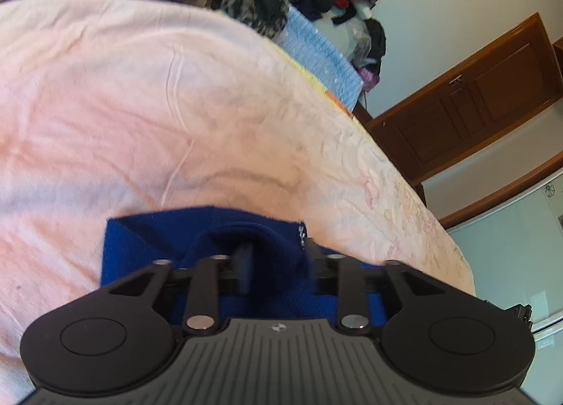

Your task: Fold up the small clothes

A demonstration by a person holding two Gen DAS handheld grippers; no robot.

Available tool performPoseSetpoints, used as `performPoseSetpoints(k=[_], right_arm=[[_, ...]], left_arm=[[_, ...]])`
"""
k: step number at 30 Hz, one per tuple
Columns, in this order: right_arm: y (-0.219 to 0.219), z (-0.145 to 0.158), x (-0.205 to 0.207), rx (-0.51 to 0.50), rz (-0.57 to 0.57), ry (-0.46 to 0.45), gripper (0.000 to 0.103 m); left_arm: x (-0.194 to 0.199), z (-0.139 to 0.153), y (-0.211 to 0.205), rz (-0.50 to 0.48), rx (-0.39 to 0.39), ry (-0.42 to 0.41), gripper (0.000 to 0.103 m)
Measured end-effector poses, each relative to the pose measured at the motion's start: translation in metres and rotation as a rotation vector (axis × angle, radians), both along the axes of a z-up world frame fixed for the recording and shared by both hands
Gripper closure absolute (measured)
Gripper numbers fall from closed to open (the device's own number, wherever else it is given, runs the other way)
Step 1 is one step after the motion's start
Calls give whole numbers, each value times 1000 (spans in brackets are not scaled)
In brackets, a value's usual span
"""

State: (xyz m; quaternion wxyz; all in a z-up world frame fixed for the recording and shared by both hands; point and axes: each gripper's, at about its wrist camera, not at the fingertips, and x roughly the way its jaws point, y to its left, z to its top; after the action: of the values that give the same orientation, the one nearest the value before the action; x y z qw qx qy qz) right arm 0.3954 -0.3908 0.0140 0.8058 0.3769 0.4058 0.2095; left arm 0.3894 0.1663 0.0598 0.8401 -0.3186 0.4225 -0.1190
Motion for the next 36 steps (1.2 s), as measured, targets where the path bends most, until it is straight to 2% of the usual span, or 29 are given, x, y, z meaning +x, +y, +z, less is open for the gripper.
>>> performPoseSetpoints(k=[2, 4, 5, 6, 8, 10, 13, 16, 17, 18, 19, 20, 22, 24, 28, 29, 31, 32, 36], right_arm=[[5, 0, 3, -58, 18, -1, 57], [14, 2, 6, -105, 42, -12, 57], [19, 3, 9, -123, 54, -20, 57], [24, 4, 11, -145, 67, -30, 57], [36, 6, 17, -197, 99, -47, 57], [50, 5, 25, -259, 133, -54, 57], [62, 2, 35, -321, 160, -56, 57], [66, -2, 39, -304, 172, -59, 57], [66, -3, 40, -289, 167, -67, 60], [65, -4, 40, -277, 159, -73, 68], [62, -5, 39, -257, 157, -77, 95], [61, -6, 39, -235, 150, -75, 94], [58, -6, 36, -222, 136, -86, 94], [52, -5, 31, -204, 111, -94, 94], [26, 9, 13, -50, 24, -170, 95], [21, 5, 14, -44, 10, -153, 95], [22, -12, 22, -121, 6, -77, 95], [23, -19, 24, -130, 10, -55, 95], [29, -25, 22, -118, -8, -74, 95]], left_arm=[[-4, 9, 6, 42, 2, -56, 36], [-7, 18, 11, 67, 9, -111, 35], [-7, 22, 10, 68, 46, -125, 35], [-4, 25, 6, 62, 117, -123, 35], [2, 25, -10, 21, 309, -124, 35], [5, 19, -24, -45, 401, -126, 36], [12, 9, -37, -95, 443, -123, 36], [24, 3, -49, -116, 489, -123, 37], [27, 1, -52, -121, 504, -123, 48], [31, -1, -57, -136, 518, -112, 76], [36, -4, -60, -148, 530, -86, 87], [39, -8, -62, -153, 547, -65, 95], [38, -10, -65, -148, 596, -73, 98], [31, -6, -62, -103, 613, -104, 99], [15, 13, -43, 11, 557, -177, 100], [18, 9, -41, 12, 560, -158, 100], [25, -5, -44, 6, 601, -91, 100], [25, -10, -46, 5, 611, -85, 100], [26, -18, -54, 15, 664, -87, 99]])
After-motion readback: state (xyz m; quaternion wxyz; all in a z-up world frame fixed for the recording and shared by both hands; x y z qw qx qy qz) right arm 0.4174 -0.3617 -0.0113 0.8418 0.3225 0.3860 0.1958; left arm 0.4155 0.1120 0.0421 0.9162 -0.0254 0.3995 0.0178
